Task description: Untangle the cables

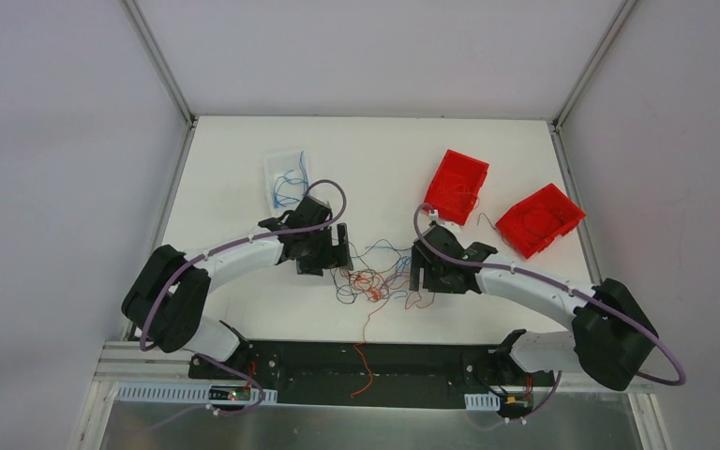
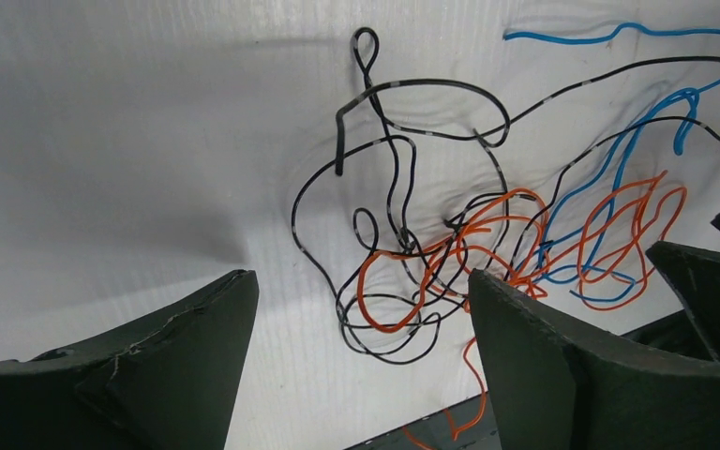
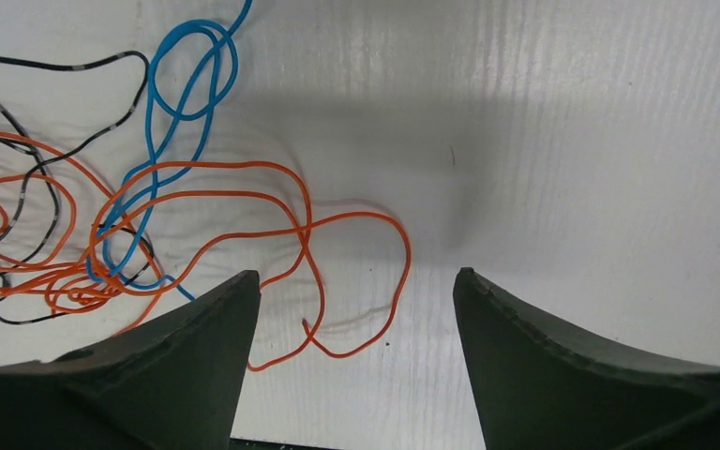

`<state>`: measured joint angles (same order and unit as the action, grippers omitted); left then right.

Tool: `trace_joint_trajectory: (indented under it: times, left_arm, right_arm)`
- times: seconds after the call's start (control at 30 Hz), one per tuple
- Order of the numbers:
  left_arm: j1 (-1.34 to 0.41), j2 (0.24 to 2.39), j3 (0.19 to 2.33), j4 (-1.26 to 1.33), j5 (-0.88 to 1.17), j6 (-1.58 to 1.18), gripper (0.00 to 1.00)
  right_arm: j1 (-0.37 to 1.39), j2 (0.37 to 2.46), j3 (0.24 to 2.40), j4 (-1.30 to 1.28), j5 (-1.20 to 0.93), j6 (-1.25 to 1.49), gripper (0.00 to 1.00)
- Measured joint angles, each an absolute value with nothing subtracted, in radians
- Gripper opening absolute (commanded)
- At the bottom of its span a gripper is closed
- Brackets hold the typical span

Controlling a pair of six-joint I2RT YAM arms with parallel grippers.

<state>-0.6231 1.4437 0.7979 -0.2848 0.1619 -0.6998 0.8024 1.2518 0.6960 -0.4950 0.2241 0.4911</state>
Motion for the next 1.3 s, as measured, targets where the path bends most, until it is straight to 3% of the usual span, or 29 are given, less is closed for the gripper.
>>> trace_joint_trajectory:
  times: [0.17,0.23,0.3,0.37,0.43,0.6,0.83,0.87,0.93,0.97,1.0,1.13,1.3]
  left_arm:
    - [-0.623,1.486,0.798,-0.221,0.177,-0.711,0.65]
    - [-0.623,1.495,0.798,-0.196,0.178,-0.717,0.53]
    - [-0.623,1.502,0.798,-0.170,0.178,-0.722,0.39]
    - [-0.623,1.506,0.798,-0.152,0.178,-0.723,0.17]
    - [-0.622,1.506,0.798,-0.138,0.175,-0.720,0.02]
    - [-0.565,1.457,0.773,-0.126,0.179,-0.702,0.00]
    - [-0.368,1.273,0.756,-0.179,0.181,-0.649,0.00]
    - [-0.363,1.248,0.757,-0.196,0.178,-0.639,0.00]
    - [-0.358,1.216,0.759,-0.222,0.178,-0.630,0.00]
    - [-0.358,1.204,0.763,-0.232,0.178,-0.625,0.00]
    - [-0.358,1.199,0.768,-0.239,0.181,-0.620,0.00]
    - [-0.358,1.217,0.809,-0.261,0.218,-0.601,0.00]
    - [-0.358,1.240,0.824,-0.267,0.255,-0.584,0.00]
  right_arm:
    - [0.801,1.338,0.696,-0.450,0.201,0.476,0.64]
    - [0.801,1.361,0.698,-0.438,0.204,0.470,0.54]
    - [0.801,1.373,0.704,-0.425,0.213,0.465,0.35]
    - [0.801,1.393,0.717,-0.421,0.229,0.462,0.11]
    - [0.795,1.413,0.728,-0.414,0.253,0.473,0.00]
    - [0.703,1.385,0.730,-0.426,0.278,0.474,0.00]
    - [0.442,1.091,0.735,-0.471,0.295,0.430,0.00]
    - [0.408,1.055,0.742,-0.485,0.292,0.424,0.01]
    - [0.356,1.006,0.754,-0.497,0.270,0.415,0.52]
    - [0.336,0.991,0.761,-0.501,0.243,0.410,0.71]
    - [0.323,0.983,0.767,-0.505,0.205,0.400,0.80]
    - [0.338,1.020,0.776,-0.496,0.006,0.333,0.84]
    - [0.515,1.183,0.821,-0.511,-0.039,0.250,0.77]
